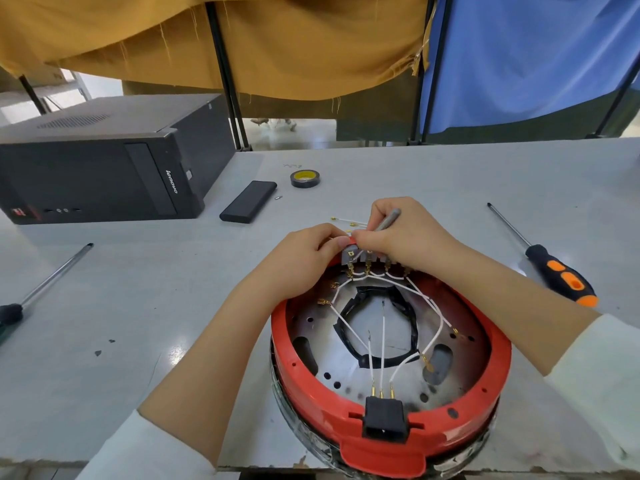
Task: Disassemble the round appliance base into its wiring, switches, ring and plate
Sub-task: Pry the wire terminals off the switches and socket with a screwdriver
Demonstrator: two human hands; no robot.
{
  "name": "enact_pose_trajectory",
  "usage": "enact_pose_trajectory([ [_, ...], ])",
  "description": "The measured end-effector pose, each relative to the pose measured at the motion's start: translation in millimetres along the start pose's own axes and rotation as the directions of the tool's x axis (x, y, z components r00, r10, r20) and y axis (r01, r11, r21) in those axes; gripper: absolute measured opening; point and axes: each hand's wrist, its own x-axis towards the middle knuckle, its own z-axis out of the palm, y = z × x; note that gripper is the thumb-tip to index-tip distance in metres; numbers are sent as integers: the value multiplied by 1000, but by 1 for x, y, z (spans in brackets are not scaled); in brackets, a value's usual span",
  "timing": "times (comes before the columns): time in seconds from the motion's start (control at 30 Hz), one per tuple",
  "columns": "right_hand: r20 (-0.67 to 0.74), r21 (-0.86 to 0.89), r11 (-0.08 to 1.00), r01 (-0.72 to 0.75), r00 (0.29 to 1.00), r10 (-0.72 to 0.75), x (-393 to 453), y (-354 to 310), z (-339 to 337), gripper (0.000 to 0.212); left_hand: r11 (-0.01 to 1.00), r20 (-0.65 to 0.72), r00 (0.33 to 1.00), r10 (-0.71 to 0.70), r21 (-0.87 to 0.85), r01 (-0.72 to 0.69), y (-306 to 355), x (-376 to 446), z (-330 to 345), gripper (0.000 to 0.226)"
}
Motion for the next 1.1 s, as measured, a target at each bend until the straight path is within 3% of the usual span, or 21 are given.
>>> enact_pose_trajectory([
  [0.27,-31,-3,998,-63,998,63,9,-4,4,23,999,-11,1000,11,42,-11,2,-1,1,24],
  [0.6,-142,-57,995,83,986,-91,1,4,8,31,999,-9,1000,14,37,-14,4,-3,0,23],
  [1.1,-9,-36,999,-39,999,38,11,-9,4,25,996,-13,1000,23,89,-21,4,-2,2,24],
])
